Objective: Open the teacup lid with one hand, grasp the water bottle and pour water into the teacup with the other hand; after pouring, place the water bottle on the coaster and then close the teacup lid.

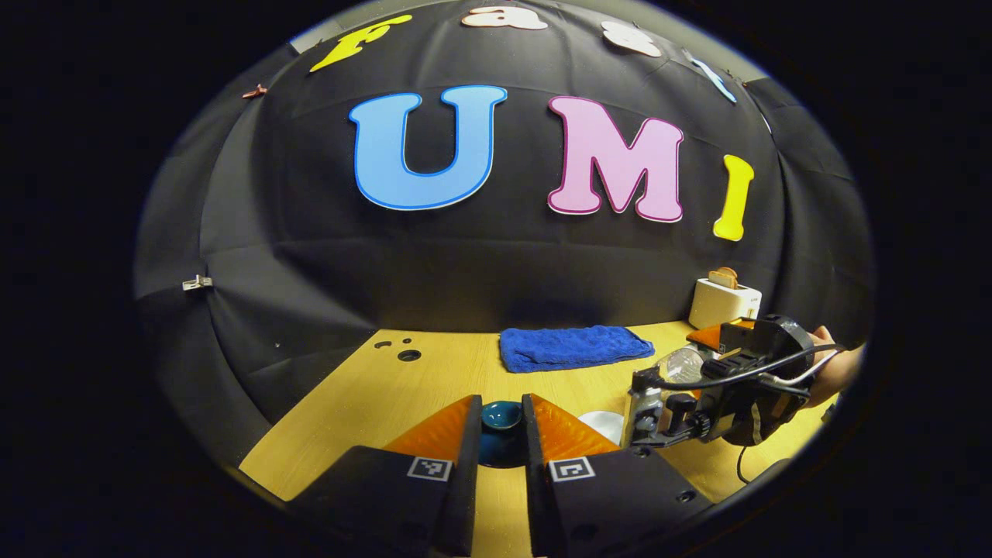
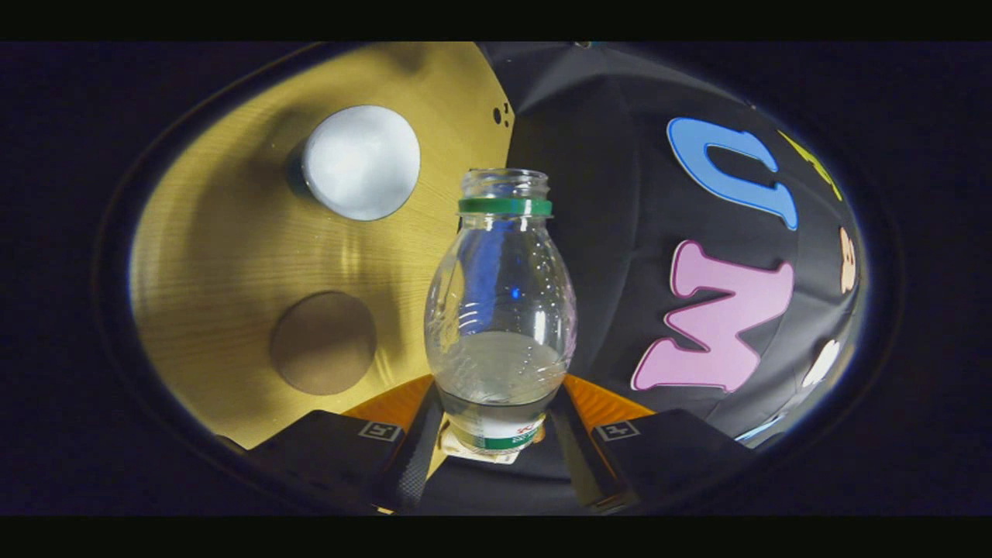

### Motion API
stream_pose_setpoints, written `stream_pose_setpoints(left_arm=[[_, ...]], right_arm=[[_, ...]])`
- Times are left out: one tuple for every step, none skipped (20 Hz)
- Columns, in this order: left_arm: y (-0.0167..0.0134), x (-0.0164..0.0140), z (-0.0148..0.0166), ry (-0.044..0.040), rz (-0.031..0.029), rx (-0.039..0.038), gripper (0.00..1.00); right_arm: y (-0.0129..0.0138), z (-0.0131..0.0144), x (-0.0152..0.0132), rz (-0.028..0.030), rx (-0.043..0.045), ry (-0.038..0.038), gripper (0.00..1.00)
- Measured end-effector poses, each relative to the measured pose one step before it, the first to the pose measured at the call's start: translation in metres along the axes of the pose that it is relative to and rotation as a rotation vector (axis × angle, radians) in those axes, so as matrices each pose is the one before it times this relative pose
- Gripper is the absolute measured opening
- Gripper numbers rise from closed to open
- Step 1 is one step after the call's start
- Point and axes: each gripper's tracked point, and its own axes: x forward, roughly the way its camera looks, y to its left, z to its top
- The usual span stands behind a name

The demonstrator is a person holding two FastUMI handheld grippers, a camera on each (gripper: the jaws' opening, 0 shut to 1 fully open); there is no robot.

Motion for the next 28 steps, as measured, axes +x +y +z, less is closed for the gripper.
stream_pose_setpoints(left_arm=[[-0.00009, -0.00026, -0.00078, -0.00095, -0.00215, 0.00067, 0.31], [-0.00090, 0.00039, 0.00037, -0.00031, -0.00219, -0.00146, 0.31], [0.00012, 0.00006, -0.00035, 0.00164, -0.00143, -0.00130, 0.28], [-0.00018, 0.00070, -0.00042, -0.00007, 0.00000, -0.00107, 0.31], [0.00028, -0.00056, 0.00007, -0.00166, -0.00082, -0.00150, 0.31], [0.00004, -0.00040, 0.00143, -0.00105, 0.00090, -0.00028, 0.31], [0.00014, -0.00078, -0.00009, -0.00151, -0.00259, -0.00142, 0.31], [-0.00063, -0.00040, 0.00018, -0.00194, -0.00256, -0.00195, 0.31], [-0.00020, 0.00017, -0.00063, -0.00382, -0.00247, -0.00300, 0.31], [-0.00006, -0.00041, -0.00020, 0.00087, -0.00010, -0.00118, 0.31], [0.00028, -0.00007, -0.00088, 0.00149, -0.00079, -0.00035, 0.31], [0.00032, -0.00012, 0.00060, 0.00085, 0.00051, -0.00097, 0.31], [-0.00002, -0.00027, -0.00078, -0.00007, -0.00021, -0.00174, 0.31], [-0.00028, 0.00089, 0.00062, -0.00025, 0.00002, -0.00103, 0.31], [0.00045, -0.00038, 0.00052, -0.00111, 0.00007, -0.00020, 0.31], [-0.00046, -0.00012, 0.00030, -0.00079, -0.00116, -0.00064, 0.31], [-0.00050, -0.00106, -0.00010, 0.00002, 0.00043, -0.00037, 0.31], [-0.00003, 0.00002, 0.00083, 0.00069, 0.00010, -0.00033, 0.35], [-0.00011, 0.00167, -0.00117, -0.00077, -0.00066, -0.00126, 0.28], [0.00026, -0.00031, 0.00080, -0.00009, -0.00001, -0.00093, 0.31], [0.00039, -0.00018, -0.00021, -0.00105, 0.00042, -0.00020, 0.31], [-0.00036, 0.00023, 0.00047, -0.00054, 0.00024, 0.00027, 0.31], [0.00028, -0.00048, 0.00093, -0.00094, 0.00007, 0.00001, 0.31], [-0.00016, 0.00035, -0.00056, -0.00041, -0.00066, -0.00074, 0.31], [0.00023, 0.00007, -0.00064, -0.00033, 0.00054, -0.00078, 0.31], [-0.00004, -0.00053, 0.00127, 0.00001, -0.00048, -0.00138, 0.31], [0.00039, 0.00034, -0.00118, 0.00087, 0.00141, -0.00221, 0.31], [0.00000, 0.00010, -0.00039, 0.00122, 0.00119, -0.00372, 0.31]], right_arm=[[-0.00264, 0.00121, 0.00023, -0.01798, -0.02286, -0.01019, 0.77], [-0.00139, 0.00051, 0.00038, -0.01688, -0.02310, -0.01152, 0.74], [-0.00142, 0.00022, -0.00011, -0.01308, -0.02045, -0.01048, 0.74], [-0.00142, 0.00254, -0.00033, -0.00931, -0.01974, -0.00956, 0.75], [-0.00080, 0.00117, -0.00067, -0.00459, -0.01794, -0.00738, 0.75], [-0.00577, 0.00184, 0.00539, -0.00138, -0.01676, -0.00702, 0.75], [-0.00211, -0.00160, 0.00137, -0.00301, -0.01459, -0.00623, 0.75], [-0.00299, 0.00005, 0.00264, -0.00717, -0.01405, -0.00500, 0.75], [-0.00192, 0.00021, 0.00088, -0.00990, -0.01282, -0.00413, 0.75], [-0.00129, -0.00063, 0.00205, -0.00818, -0.01068, -0.00203, 0.75], [-0.00188, -0.00099, 0.00108, -0.00921, -0.00678, -0.00190, 0.72], [-0.00092, -0.00120, 0.00171, -0.00854, -0.00459, 0.00193, 0.75], [-0.00128, -0.00143, 0.00084, -0.00447, -0.00368, 0.00249, 0.74], [-0.00026, -0.00038, 0.00100, -0.00442, -0.00316, 0.00164, 0.75], [-0.00097, -0.00154, 0.00242, -0.00273, -0.00507, 0.00188, 0.75], [-0.00286, -0.00130, 0.00199, -0.00423, -0.00596, 0.00058, 0.75], [-0.00302, -0.00178, 0.00186, -0.00647, -0.00682, -0.00049, 0.75], [-0.00004, -0.00064, -0.00002, -0.00604, -0.00722, -0.00054, 0.74], [-0.00122, 0.00018, -0.00006, -0.00452, -0.00546, -0.00172, 0.74], [-0.00073, -0.00053, 0.00082, -0.00303, -0.00438, -0.00069, 0.74], [-0.00090, -0.00083, 0.00010, -0.00453, -0.00623, -0.00006, 0.74], [-0.00169, 0.00031, 0.00122, -0.00573, -0.00794, -0.00130, 0.75], [-0.00185, -0.00106, 0.00072, -0.00500, -0.00781, -0.00127, 0.77], [-0.00081, -0.00051, 0.00133, -0.00427, -0.00776, -0.00387, 0.77], [-0.00193, 0.00203, 0.00121, -0.00918, -0.01170, -0.00429, 0.74], [-0.00175, 0.00077, 0.00075, -0.00962, -0.01119, -0.00335, 0.74], [-0.00150, 0.00035, 0.00005, -0.00837, -0.00976, -0.00355, 0.75], [-0.00103, 0.00106, -0.00005, -0.00568, -0.00704, -0.00370, 0.74]])
